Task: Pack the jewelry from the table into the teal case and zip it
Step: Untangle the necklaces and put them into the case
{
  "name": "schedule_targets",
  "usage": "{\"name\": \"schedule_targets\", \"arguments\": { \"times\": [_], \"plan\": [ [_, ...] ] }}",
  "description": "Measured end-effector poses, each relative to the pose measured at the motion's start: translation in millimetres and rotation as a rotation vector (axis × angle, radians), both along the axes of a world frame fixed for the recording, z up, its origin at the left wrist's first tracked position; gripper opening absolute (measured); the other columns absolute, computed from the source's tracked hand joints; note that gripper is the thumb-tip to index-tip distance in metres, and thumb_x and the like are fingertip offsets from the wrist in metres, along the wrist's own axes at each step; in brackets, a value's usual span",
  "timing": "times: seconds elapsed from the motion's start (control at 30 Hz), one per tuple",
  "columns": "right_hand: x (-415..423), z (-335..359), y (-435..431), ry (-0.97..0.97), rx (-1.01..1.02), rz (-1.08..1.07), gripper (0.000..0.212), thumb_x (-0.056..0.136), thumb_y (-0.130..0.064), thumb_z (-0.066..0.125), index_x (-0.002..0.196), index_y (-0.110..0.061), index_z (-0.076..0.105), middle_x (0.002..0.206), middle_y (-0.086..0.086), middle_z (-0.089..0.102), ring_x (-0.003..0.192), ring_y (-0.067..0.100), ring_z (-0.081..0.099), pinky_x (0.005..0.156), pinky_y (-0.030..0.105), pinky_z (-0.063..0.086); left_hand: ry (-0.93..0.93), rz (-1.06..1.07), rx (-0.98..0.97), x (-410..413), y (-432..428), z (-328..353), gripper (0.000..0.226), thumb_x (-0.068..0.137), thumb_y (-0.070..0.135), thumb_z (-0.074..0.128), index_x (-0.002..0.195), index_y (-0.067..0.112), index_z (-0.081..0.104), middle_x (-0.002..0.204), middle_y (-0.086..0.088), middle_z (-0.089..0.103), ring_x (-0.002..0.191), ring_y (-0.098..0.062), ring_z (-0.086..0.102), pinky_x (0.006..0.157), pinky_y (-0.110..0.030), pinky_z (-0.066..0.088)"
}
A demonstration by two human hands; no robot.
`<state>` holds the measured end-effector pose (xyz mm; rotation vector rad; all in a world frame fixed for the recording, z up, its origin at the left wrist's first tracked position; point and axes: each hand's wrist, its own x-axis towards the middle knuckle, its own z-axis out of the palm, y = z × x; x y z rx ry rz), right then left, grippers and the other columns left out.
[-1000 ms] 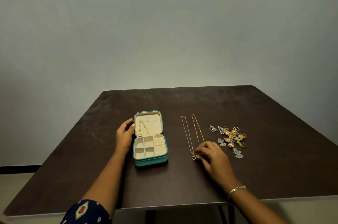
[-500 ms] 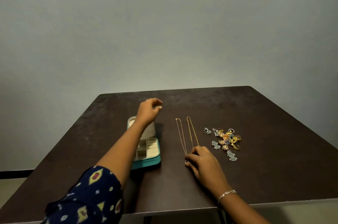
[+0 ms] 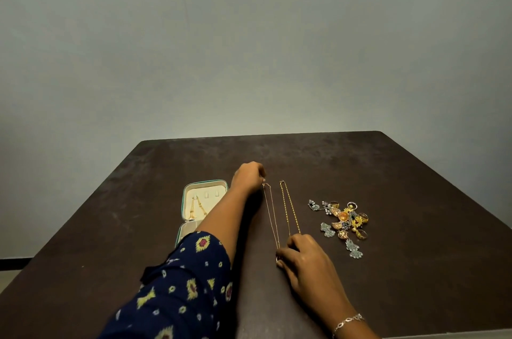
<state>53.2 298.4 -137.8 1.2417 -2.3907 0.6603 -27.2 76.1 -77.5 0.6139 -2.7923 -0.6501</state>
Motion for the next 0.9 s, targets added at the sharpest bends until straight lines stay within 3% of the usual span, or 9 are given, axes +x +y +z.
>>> {"name": "schedule_targets", "arguments": {
  "times": [0.23,0.4,0.5,0.67,0.8,0.9],
  "plan": [
    [-2,1,-1,0.018,0.002,0.006,0.019,0.077,-0.037,0.045,0.071,-0.025,0.059,0.074,-0.009,0.049,0.069,0.011,0.052,0.056,0.016,0.032,-0.120,-0.029,-0.154,-15,2,-6,0.031,0.084,0.027,0.064,0.107,0.007,0.058,0.114,-0.013,0.059,0.106,-0.029,0.055,0.087,-0.037,0.045],
    [0,2,0,0.004,0.007,0.020,0.018,0.079,-0.037,0.046,0.074,-0.025,0.059,0.076,-0.009,0.050,0.072,0.011,0.052,0.059,0.018,0.037,-0.098,-0.041,-0.306,-13,5,-14,0.025,0.091,0.021,0.051,0.112,0.006,0.055,0.120,-0.016,0.053,0.110,-0.032,0.050,0.090,-0.039,0.041],
    [0,2,0,0.001,0.006,0.029,0.016,0.078,-0.035,0.047,0.073,-0.024,0.058,0.076,-0.008,0.051,0.072,0.011,0.052,0.060,0.018,0.037,-0.103,-0.047,-0.294,-10,4,-13,0.021,0.090,0.013,0.047,0.107,0.006,0.057,0.118,-0.016,0.053,0.109,-0.032,0.049,0.091,-0.039,0.040],
    [0,3,-1,0.012,0.008,0.033,0.016,0.077,-0.032,0.047,0.071,-0.023,0.058,0.075,-0.008,0.051,0.071,0.012,0.052,0.060,0.018,0.036,-0.066,-0.017,-0.083,-6,3,-8,0.016,0.088,0.008,0.044,0.100,0.008,0.054,0.116,-0.015,0.055,0.107,-0.032,0.050,0.090,-0.038,0.039],
    [-1,2,-1,0.011,0.004,0.039,0.014,0.077,-0.031,0.047,0.071,-0.023,0.056,0.075,-0.008,0.051,0.070,0.012,0.052,0.060,0.019,0.037,0.073,0.047,0.265,-4,4,-1,0.013,0.089,0.006,0.035,0.085,0.012,0.046,0.103,-0.012,0.058,0.098,-0.031,0.055,0.087,-0.036,0.042],
    [-2,1,0,0.015,-0.007,0.034,0.012,0.076,-0.031,0.047,0.071,-0.024,0.055,0.075,-0.009,0.049,0.070,0.011,0.049,0.058,0.020,0.039,0.200,0.065,0.563,-2,6,7,0.024,0.093,0.003,0.031,0.073,0.014,0.039,0.083,-0.013,0.057,0.077,-0.026,0.058,0.078,-0.039,0.051]
  ]
}}
